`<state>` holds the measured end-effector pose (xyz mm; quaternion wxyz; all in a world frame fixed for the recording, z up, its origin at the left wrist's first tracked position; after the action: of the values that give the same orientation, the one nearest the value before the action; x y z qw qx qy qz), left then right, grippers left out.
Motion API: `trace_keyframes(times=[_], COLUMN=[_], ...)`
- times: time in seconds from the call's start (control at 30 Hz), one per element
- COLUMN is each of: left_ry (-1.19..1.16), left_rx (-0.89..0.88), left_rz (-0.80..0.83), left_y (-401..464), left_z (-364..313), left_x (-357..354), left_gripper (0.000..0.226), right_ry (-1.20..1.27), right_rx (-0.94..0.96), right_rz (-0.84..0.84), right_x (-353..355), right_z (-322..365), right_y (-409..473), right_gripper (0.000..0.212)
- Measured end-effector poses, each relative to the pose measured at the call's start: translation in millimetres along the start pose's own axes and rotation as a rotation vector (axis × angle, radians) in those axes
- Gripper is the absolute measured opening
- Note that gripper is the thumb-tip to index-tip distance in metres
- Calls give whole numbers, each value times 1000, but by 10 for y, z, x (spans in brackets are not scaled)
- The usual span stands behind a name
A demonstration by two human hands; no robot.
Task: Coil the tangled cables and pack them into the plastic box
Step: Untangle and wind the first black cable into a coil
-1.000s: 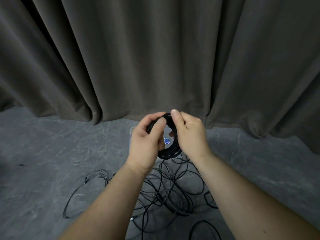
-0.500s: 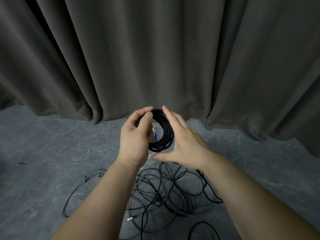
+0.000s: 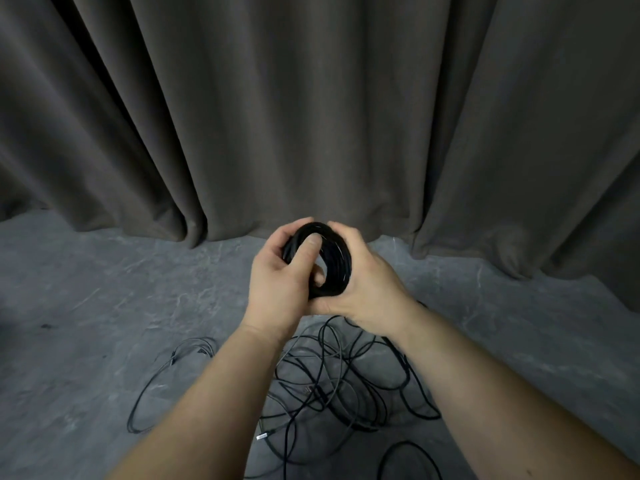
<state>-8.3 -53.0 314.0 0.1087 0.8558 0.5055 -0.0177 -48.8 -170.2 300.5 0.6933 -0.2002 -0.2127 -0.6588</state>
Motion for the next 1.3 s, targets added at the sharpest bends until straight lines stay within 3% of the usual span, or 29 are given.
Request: trace_keyframes(times=[0.2,0.33,0.4,0.5,0.53,0.63,0.73,0.8,0.9,0.97,1.1,1.3], left_ry=[-3,-38,-76,-100,-94,-40,76,153,292,402,368,229], left_rx=[-43,-82,-92,-113,-118,-130,-129,-115,-120,-112,-56,-12], left_rz=[-80,-174,-291,-434,-464,-520,-529,-482,-341,-210,-8,94], left_y=[56,111,131,140,132,110,94,106,119,126,104,35], left_z=[-18,-54,-72,-94,-108,-130,-116,-99,-121,-93,-22,2], left_x=[65,170,301,541,604,727,800,811,658,527,329,104], left_gripper=[14,17,17,15,15,13,11,14,9,10,13,18], right_ry=[-6,-103,-173,-164,-177,-136,-126,-376,-721,-624,-90,370], right_rx=[14,-48,-141,-260,-290,-302,-74,8,-43,26,153,180], right_rz=[-4,130,204,299,289,11,-298,-192,204,268,120,-90], right_x=[-38,-49,-57,-59,-30,158,341,297,51,-6,198,318], right_z=[29,-66,-198,-420,-468,-521,-332,-166,-3,181,379,252], right_y=[-6,7,4,-2,-5,45,6,-2,1,-15,-47,-42], right_gripper=[101,106,88,29,21,22,13,10,19,25,29,29])
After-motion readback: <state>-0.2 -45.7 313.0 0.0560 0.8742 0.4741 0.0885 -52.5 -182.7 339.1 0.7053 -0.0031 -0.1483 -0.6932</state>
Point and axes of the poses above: each hand's wrist, its own y-axis towards the middle knuckle, its own x-axis out of the back of the hand, z = x × y, the point moved 5 cm from there along y, towards the middle knuckle, and after that the axes turned 14 degrees about z, right-handed, at the moved point
